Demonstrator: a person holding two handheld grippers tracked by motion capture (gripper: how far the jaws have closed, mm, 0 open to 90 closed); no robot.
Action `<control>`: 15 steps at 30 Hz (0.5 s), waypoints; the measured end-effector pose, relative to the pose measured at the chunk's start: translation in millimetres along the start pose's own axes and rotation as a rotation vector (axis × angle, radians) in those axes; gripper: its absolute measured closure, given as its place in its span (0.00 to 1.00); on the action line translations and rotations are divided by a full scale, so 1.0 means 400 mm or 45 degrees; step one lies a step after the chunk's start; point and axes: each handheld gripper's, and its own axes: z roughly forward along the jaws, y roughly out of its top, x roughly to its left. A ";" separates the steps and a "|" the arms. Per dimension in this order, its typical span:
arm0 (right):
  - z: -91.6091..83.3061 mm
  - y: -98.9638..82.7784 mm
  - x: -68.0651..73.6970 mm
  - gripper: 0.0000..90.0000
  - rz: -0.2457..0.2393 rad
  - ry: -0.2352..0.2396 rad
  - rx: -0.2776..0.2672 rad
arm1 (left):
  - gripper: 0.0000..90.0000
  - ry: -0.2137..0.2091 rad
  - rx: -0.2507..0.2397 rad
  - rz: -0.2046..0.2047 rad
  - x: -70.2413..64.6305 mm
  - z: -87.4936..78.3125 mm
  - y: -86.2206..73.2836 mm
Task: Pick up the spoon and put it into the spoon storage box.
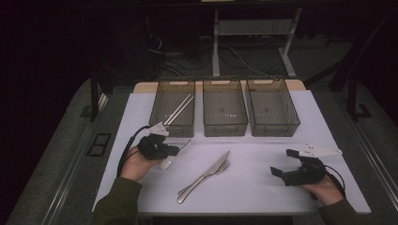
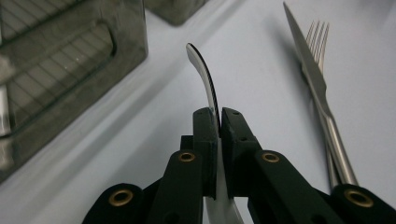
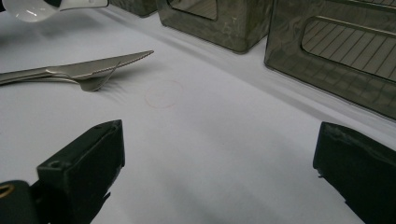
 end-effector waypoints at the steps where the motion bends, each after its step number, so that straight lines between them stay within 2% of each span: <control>1: 0.000 0.000 0.000 0.02 0.000 0.001 0.000 | 0.94 -0.002 -0.008 -0.001 -0.001 0.000 0.008; 8: -0.001 0.001 0.001 0.02 0.002 0.001 -0.002 | 0.94 -0.026 -0.071 0.019 0.000 -0.005 0.078; 15: -0.001 0.001 0.001 0.02 0.003 0.002 -0.004 | 0.94 -0.027 -0.105 0.054 0.005 0.000 0.153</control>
